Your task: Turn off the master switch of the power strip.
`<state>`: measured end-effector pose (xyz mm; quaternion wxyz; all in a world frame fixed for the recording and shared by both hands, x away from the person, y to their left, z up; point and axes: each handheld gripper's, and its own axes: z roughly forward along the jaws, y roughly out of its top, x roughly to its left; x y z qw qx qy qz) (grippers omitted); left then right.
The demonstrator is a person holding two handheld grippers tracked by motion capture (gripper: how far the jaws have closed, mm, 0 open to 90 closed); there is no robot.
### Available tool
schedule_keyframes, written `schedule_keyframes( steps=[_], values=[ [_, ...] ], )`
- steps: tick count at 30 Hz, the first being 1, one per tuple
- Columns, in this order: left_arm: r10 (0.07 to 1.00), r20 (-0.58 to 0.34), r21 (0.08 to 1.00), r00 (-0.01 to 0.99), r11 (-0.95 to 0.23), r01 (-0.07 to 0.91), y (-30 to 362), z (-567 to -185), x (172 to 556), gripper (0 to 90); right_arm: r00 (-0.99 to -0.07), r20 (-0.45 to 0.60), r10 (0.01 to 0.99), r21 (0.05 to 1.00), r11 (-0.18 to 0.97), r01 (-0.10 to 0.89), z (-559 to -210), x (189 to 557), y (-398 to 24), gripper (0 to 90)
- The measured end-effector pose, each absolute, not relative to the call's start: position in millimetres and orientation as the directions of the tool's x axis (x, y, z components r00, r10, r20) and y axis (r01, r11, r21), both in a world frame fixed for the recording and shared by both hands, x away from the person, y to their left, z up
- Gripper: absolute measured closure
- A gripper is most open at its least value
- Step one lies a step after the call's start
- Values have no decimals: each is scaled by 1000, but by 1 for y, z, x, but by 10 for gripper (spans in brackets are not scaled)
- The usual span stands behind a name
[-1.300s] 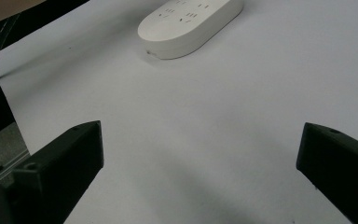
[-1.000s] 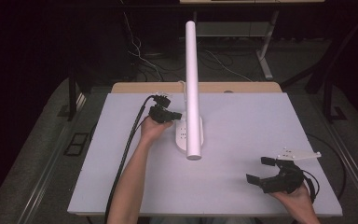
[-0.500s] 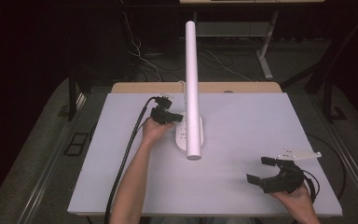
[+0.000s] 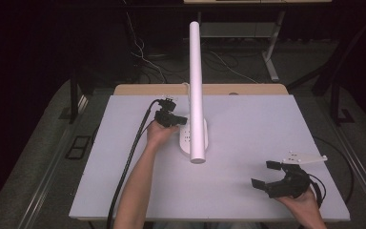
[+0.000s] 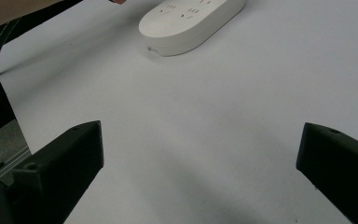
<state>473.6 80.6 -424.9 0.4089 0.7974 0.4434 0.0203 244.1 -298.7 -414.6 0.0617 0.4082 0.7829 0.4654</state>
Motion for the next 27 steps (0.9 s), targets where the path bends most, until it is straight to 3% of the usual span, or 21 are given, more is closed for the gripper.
schedule_keyframes(
  steps=[27],
  values=[
    [762,-313,665,566,-249,704,74,-425,470,900,-655,283,701,781,229,582,-414,241,-299,0]
  ],
)
